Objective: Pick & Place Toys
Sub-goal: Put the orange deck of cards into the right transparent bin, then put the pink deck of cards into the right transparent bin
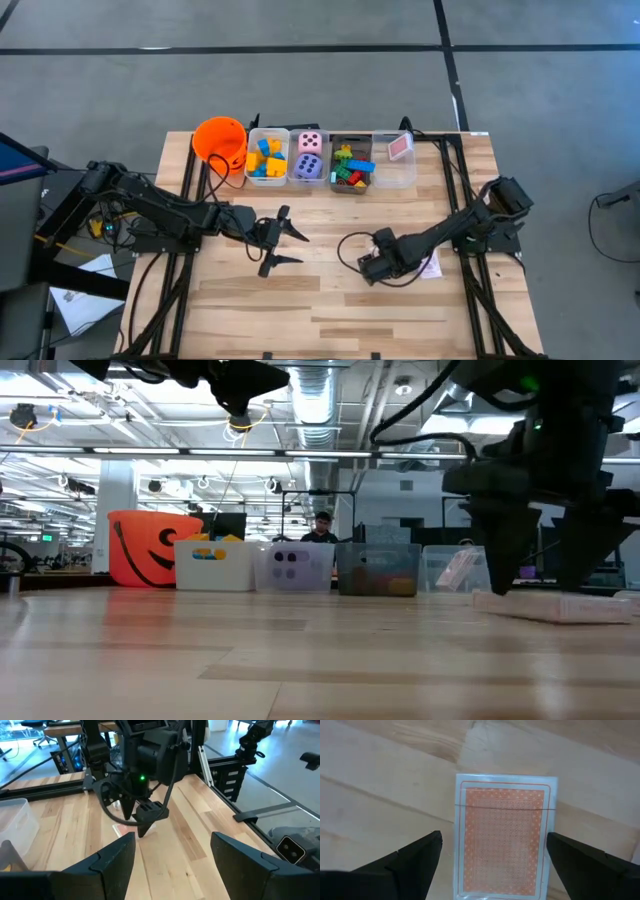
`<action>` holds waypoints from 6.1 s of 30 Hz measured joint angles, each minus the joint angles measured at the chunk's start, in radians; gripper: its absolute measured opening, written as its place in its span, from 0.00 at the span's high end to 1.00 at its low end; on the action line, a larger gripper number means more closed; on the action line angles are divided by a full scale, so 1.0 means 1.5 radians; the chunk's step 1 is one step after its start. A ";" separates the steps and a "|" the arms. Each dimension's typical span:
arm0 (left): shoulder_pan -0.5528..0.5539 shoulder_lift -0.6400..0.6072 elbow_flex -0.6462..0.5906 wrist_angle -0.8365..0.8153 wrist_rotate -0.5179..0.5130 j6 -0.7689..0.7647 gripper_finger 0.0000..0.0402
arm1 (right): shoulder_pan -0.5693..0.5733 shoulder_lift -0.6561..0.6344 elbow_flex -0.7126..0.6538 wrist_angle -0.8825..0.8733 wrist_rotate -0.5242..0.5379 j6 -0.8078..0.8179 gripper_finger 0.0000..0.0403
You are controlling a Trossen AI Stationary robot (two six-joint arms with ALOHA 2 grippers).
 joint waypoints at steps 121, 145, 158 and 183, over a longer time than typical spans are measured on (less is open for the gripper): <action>0.027 -0.151 0.001 -0.201 -0.042 -0.226 0.38 | 0.070 -0.025 0.279 -0.513 0.067 0.231 0.05; 0.013 -0.151 0.001 -0.187 -0.042 -0.200 0.38 | 0.214 -0.024 0.062 -0.380 -0.112 0.387 0.05; 0.013 -0.151 0.001 -0.170 -0.042 -0.199 0.38 | 0.209 -0.032 -0.039 -0.296 -0.112 0.362 0.06; 0.013 -0.151 0.001 -0.171 -0.042 -0.204 0.38 | 0.204 -0.144 -0.108 -0.201 -0.061 0.382 0.13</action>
